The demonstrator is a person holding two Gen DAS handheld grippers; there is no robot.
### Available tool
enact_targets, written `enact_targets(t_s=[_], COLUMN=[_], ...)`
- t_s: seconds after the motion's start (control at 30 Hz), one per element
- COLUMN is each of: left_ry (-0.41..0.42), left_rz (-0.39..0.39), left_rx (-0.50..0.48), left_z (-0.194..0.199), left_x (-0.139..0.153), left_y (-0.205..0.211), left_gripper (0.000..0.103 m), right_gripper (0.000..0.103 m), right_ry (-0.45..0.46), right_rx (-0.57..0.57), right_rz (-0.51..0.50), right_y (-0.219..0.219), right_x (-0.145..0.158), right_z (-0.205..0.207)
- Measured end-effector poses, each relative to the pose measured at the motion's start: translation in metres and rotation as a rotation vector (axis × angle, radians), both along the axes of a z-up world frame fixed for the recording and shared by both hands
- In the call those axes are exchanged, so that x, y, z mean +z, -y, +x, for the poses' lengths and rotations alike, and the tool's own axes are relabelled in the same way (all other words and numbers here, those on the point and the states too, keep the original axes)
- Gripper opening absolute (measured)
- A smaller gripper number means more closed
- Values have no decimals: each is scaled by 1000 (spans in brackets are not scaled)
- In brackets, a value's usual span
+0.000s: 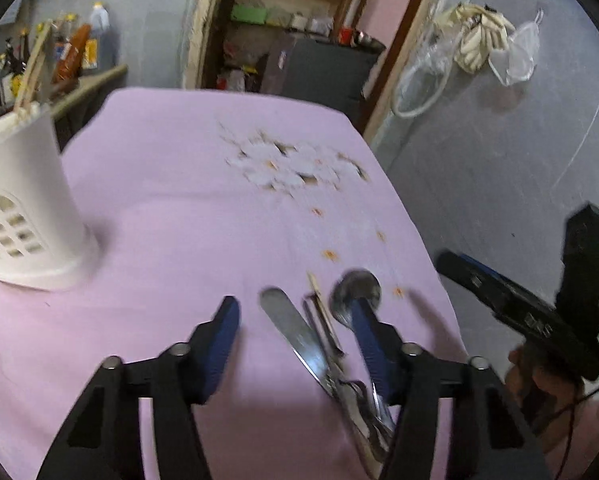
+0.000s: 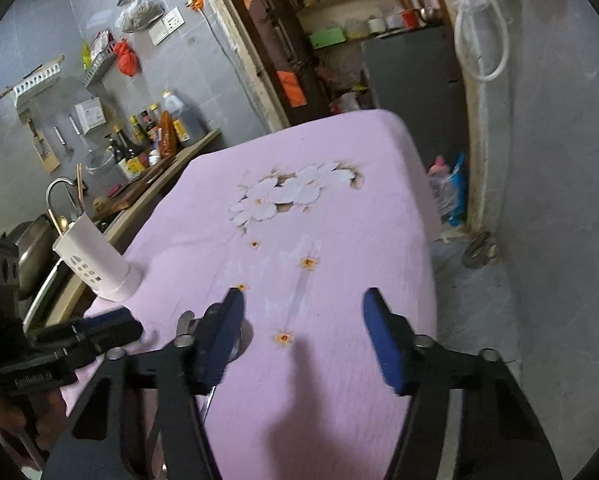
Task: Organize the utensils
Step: 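Grasp a silver fork with the left tool while the right tool grasps a silver spoon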
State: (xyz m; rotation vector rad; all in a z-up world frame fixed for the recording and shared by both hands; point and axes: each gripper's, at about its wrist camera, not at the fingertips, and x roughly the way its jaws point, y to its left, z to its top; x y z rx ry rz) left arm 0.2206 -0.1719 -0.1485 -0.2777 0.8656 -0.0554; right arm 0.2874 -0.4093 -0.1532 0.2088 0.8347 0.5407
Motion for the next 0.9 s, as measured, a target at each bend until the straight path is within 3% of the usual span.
enact_targets(t_s=[0.3, 0.53, 0.77, 0.9], left_ry=[-102, -134, -174, -196], left_rz=[30, 49, -14, -75], left_rx=[-46, -16, 61, 118], left_z=[9, 14, 19, 20], left_x=[-20, -24, -25, -28], left_y=[26, 30, 12, -5], left_gripper=[38, 23, 18, 18], right_gripper=[31, 30, 29, 23], right_ry=[-32, -65, -72, -66], right_rx=[142, 162, 233, 282], right_rz=[24, 32, 26, 23], right_y=[-21, -15, -25, -31], right_x=[-13, -21, -22, -20], right_z=[8, 8, 9, 9])
